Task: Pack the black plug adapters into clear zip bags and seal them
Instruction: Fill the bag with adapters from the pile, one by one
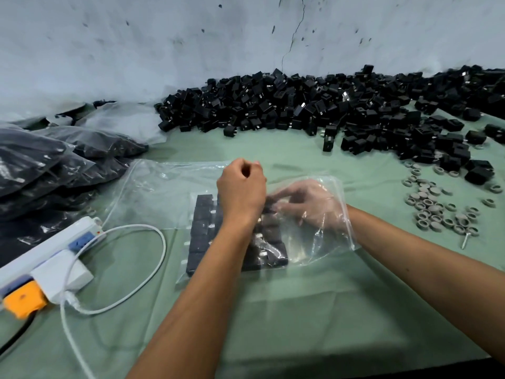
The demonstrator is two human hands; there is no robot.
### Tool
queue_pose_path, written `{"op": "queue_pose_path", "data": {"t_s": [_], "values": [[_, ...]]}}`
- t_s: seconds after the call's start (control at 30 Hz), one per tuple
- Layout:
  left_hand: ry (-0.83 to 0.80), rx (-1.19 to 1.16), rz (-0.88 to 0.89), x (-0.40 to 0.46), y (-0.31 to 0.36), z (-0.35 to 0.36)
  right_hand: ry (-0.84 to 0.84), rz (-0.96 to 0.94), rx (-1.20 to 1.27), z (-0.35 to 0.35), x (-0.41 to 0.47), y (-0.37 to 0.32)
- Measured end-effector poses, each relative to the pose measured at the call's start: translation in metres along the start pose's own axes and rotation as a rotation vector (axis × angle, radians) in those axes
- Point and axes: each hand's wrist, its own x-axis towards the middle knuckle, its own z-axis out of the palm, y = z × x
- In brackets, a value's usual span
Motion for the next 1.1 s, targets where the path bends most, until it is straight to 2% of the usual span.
{"op": "queue_pose_path", "data": {"t_s": [0.07,0.13,0.23,0.3,0.43,0.9,1.1], "values": [[0.079,0.076,0.010,0.011,-0.012,-0.011,0.021,0.028,0.018,-0.001,0.000,0.005],[0.098,0.291,0.102,0.019,-0.022,-0.020,0.061,0.054,0.010,0.002,0.003,0.007],[0.000,0.564,0.263,0.025,-0.036,-0.027,0.061,0.056,-0.052,0.003,0.009,0.008],[-0.075,0.636,0.273,0.025,-0.041,-0.029,0.074,0.063,-0.061,0.002,0.009,0.007],[-0.125,0.668,0.261,0.026,-0.046,-0.030,0.076,0.081,-0.031,0.008,0.009,0.001],[-0.061,0.806,0.308,0.030,-0.061,-0.024,0.040,0.130,-0.141,0.007,0.005,-0.013],[-0.085,0.827,0.235,0.029,-0.055,-0.025,0.114,0.172,-0.074,0.005,0.009,0.000]]}}
